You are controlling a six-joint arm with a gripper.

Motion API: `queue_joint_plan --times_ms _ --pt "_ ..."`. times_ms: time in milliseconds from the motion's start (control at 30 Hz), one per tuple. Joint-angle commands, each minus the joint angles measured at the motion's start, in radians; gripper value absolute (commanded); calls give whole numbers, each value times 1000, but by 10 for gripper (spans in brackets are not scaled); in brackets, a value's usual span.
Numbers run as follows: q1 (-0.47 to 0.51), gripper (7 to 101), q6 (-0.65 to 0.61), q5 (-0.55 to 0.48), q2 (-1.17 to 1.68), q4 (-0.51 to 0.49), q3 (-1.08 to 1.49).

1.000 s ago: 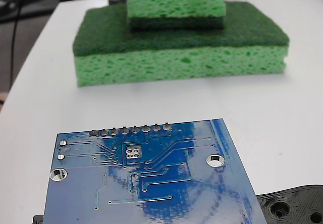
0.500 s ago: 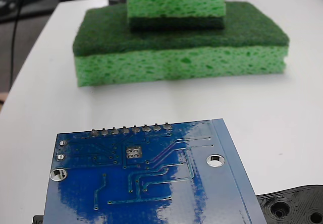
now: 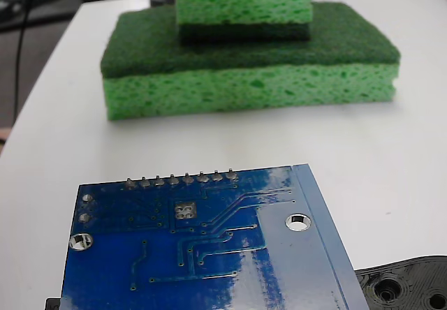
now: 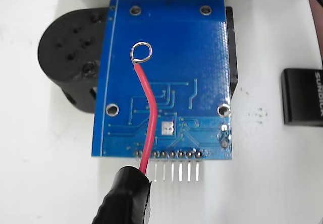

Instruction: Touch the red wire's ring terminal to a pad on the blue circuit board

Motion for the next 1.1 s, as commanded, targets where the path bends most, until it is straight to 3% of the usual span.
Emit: queue_joint_plan --times_ms 33,267,567,1100 --pt "2 1003 -2 2 -6 -9 -3" --pt "14 1003 0 5 -40 -49 28" --pt "-14 1003 28 69 -69 -23 9" --pt "-32 1003 31 74 -127 -15 -17"
